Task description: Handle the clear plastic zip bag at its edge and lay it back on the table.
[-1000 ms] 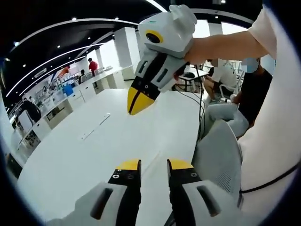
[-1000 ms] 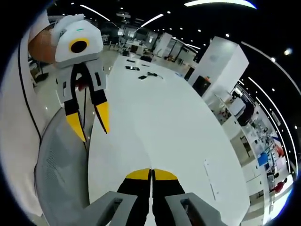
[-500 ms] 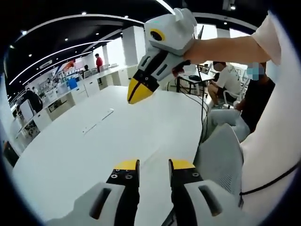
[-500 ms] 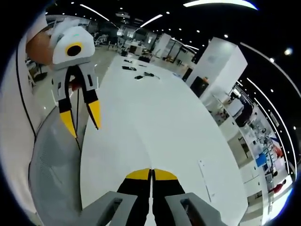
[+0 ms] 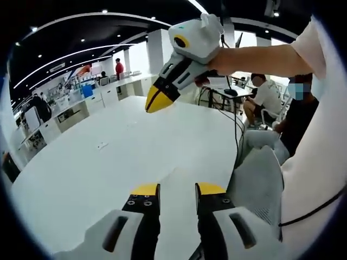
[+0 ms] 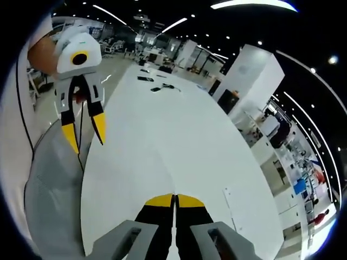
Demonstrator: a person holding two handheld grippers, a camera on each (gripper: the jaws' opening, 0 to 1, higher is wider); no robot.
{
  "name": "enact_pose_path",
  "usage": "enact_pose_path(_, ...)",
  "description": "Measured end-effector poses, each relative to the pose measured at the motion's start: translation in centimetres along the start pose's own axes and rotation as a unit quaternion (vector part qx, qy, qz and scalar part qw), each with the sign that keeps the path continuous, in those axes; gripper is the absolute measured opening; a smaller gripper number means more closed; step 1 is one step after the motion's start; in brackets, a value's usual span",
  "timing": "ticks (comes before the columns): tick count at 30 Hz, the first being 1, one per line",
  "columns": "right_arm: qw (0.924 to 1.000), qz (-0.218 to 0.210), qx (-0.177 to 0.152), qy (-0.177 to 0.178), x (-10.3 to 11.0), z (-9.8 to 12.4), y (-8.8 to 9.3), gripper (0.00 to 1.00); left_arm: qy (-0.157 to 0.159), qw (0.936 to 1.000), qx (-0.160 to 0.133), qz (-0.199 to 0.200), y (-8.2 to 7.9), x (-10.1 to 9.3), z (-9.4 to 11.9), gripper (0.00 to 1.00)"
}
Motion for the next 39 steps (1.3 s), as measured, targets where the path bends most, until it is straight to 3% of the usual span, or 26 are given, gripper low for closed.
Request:
enact_pose_path(22,0.999,0.034,-0.012,0.025,-5.1,-1.6,0.3,0.0,-0.018,0.9965,-0.006,0.081,0.5,2.0,-0.6,0.32)
enact_pose_path(39,0.9954,0.08,-0.021,0.049,-8.7,-2.9,0.6,0.0,-0.024,0.9943,-0.003,0.104,1.0,2.6,-0.9,0.39)
Point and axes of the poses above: the point that each gripper's makers call its tool centre point, and the gripper's own axes: z roughly backward along the fingers, x roughly to its left, y roughly out of its underside, the point moved 6 cm from there along z, roughly backward along the fingers, and after that the axes turned 11 degrees about -y, right-handed, at the moved point
